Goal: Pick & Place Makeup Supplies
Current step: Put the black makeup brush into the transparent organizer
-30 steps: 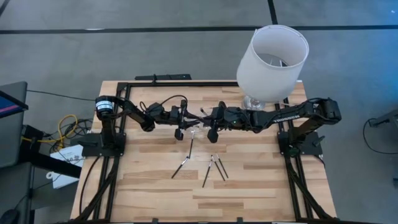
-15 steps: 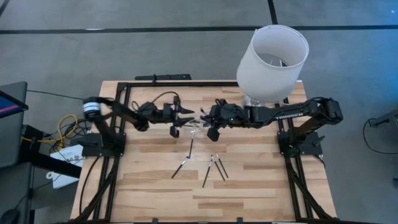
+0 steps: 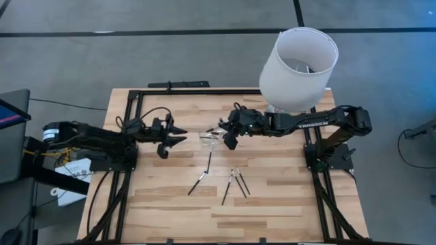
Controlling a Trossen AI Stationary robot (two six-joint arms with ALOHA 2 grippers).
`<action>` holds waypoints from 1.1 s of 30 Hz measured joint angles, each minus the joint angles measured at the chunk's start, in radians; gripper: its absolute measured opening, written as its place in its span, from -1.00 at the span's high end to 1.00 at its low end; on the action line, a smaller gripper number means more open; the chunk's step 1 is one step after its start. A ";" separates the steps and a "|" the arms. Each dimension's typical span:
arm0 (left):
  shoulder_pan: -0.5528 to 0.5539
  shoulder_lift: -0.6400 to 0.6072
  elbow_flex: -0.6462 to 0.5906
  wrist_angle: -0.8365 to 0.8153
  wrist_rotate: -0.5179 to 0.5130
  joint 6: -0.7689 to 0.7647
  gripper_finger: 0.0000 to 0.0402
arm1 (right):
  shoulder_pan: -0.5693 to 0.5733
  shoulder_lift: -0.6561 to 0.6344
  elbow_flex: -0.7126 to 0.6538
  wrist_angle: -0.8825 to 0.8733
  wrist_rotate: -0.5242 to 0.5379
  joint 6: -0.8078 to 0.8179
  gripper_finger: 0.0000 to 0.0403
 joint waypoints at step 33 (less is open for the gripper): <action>-0.161 0.031 -0.064 -0.035 -0.009 -0.112 0.47 | -0.005 0.438 0.663 -0.578 -0.042 -0.049 0.24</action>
